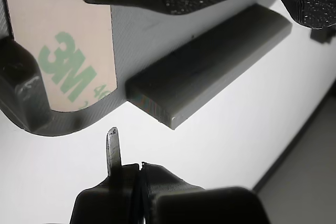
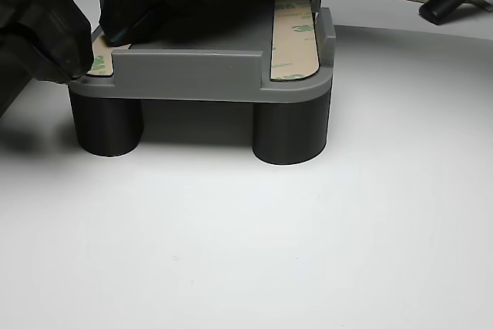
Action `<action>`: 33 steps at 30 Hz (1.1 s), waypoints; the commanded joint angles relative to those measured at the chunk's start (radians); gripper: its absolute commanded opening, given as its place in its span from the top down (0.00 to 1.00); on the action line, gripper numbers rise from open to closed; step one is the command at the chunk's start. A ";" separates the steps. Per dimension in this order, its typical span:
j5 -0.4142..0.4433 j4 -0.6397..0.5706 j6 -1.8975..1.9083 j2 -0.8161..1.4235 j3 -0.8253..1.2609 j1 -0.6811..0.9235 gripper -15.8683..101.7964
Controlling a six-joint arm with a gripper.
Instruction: Peel off protective film from adhesive tape.
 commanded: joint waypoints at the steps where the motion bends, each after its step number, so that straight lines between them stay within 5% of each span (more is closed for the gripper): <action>1: 0.005 -0.011 -0.003 0.017 -0.020 -0.008 0.96; 33: 0.003 0.084 0.055 -0.089 -0.127 -0.008 0.96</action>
